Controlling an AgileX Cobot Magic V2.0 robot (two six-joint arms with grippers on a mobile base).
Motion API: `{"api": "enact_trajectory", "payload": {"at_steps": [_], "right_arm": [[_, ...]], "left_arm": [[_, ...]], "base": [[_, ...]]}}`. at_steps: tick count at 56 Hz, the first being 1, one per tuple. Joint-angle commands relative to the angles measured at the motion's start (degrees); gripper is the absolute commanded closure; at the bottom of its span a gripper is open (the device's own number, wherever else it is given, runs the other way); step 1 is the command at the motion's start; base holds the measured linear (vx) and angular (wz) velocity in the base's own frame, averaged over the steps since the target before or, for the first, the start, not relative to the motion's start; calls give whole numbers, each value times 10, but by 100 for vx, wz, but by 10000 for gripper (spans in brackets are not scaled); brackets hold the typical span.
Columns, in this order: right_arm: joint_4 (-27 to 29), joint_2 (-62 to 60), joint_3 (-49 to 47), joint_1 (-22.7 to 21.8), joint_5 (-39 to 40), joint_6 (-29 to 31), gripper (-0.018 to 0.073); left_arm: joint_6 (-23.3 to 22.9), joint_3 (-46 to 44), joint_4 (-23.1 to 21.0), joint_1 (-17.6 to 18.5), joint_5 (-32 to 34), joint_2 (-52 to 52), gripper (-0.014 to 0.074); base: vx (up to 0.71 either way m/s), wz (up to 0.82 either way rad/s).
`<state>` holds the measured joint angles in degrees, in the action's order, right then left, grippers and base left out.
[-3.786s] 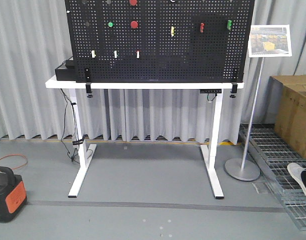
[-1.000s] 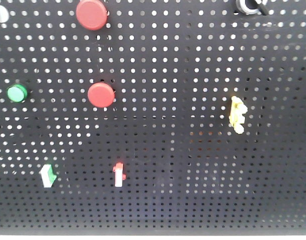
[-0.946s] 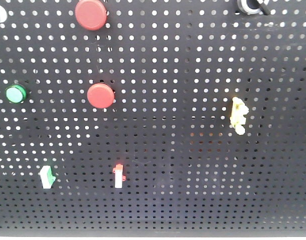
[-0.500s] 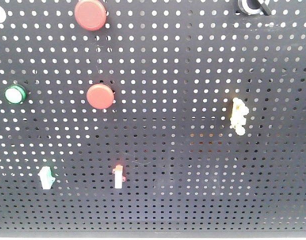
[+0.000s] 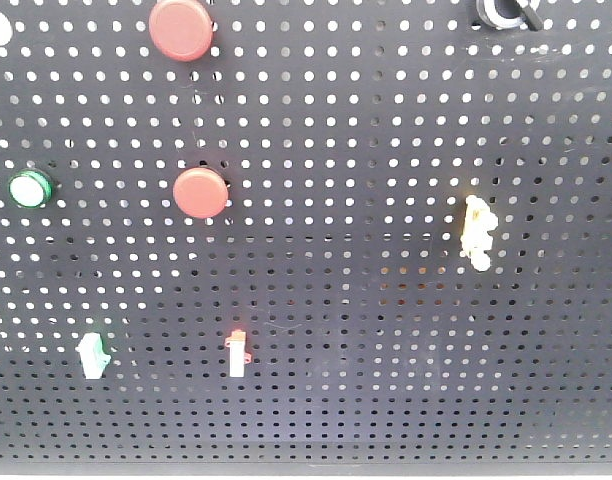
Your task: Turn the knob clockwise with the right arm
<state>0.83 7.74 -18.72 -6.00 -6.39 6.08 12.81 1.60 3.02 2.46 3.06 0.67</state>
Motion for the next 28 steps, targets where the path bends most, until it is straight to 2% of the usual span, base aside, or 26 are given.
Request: {"api": "enact_trajectory", "payload": {"at_steps": [1,12,21,28], "right_arm": [[-2,73,-94,1,-10,5,564],[36,210,-229,1,-66,5,564],[87,259,-283,1,-65,6,564],[102,278,-325,1,-50,7,564]], "left_arm": [[-2,19,-3,5,45,-10,603],[-2,19,-3,5,45,-10,603],[-2,19,-3,5,45,-10,603],[-2,19,-3,5,45,-10,603]], "base": [[0,0],[0,0],[0,0],[0,0]]}}
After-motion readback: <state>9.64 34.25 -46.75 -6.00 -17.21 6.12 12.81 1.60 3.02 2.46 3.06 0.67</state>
